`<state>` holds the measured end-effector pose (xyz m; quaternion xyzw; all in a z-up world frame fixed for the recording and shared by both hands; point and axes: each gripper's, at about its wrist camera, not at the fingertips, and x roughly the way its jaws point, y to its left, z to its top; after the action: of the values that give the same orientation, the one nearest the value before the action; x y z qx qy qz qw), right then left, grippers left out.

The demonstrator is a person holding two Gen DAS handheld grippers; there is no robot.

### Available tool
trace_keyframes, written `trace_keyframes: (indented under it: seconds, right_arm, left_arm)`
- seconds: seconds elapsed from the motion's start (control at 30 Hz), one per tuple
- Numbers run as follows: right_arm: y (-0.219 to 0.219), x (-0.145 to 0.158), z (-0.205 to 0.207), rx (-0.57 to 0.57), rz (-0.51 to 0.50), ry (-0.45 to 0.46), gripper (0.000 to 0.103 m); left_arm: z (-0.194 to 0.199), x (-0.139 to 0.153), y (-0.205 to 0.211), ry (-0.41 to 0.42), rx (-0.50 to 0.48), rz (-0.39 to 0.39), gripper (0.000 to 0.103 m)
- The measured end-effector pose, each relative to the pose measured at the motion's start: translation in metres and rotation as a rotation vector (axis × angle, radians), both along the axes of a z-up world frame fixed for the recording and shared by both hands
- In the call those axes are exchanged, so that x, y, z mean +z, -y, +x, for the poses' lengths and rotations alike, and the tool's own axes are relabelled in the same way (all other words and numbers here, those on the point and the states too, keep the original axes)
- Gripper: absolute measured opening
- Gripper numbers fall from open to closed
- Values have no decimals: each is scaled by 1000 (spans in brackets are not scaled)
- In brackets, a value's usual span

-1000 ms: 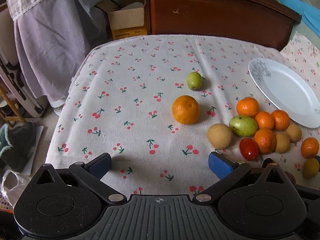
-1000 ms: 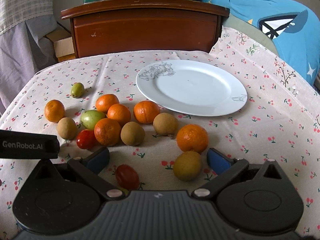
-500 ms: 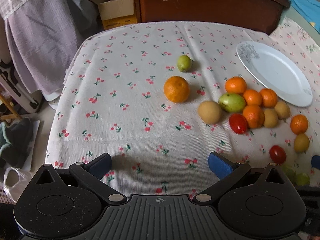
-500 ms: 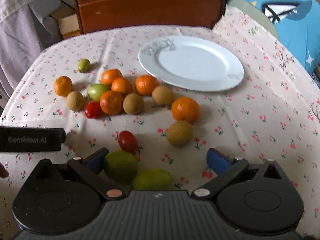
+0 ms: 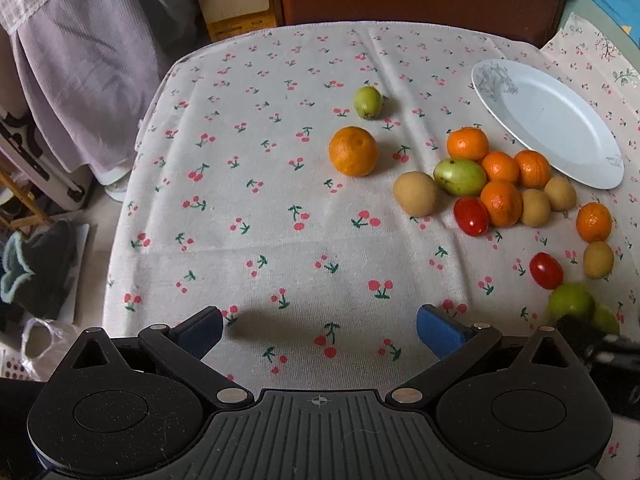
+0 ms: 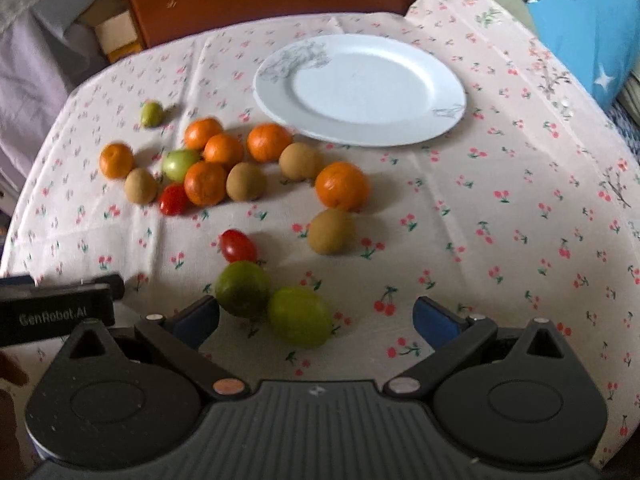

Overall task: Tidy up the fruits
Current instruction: 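Move both tools toward the cluster of fruits beside the plate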

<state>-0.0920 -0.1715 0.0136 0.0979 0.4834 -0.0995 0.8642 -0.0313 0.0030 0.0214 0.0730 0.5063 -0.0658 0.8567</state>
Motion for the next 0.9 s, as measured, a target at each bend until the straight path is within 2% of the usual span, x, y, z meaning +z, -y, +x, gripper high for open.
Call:
trace_keyframes:
  seconds: [0.17, 0.37, 0.57, 0.9]
  right_arm:
    - [12, 8, -1, -57, 18, 18, 102]
    - [18, 13, 2, -78, 34, 15, 102]
    - [14, 19, 4, -72, 3, 18, 102]
    - [10, 21, 6, -56, -28, 12, 102]
  left_arm:
    - [-7, 17, 8, 34, -66, 18, 103]
    - [-9, 28, 17, 31, -126, 64, 103]
    - [-7, 32, 16, 15, -103, 14, 103]
    - [-8, 38, 14, 58, -86, 20, 103]
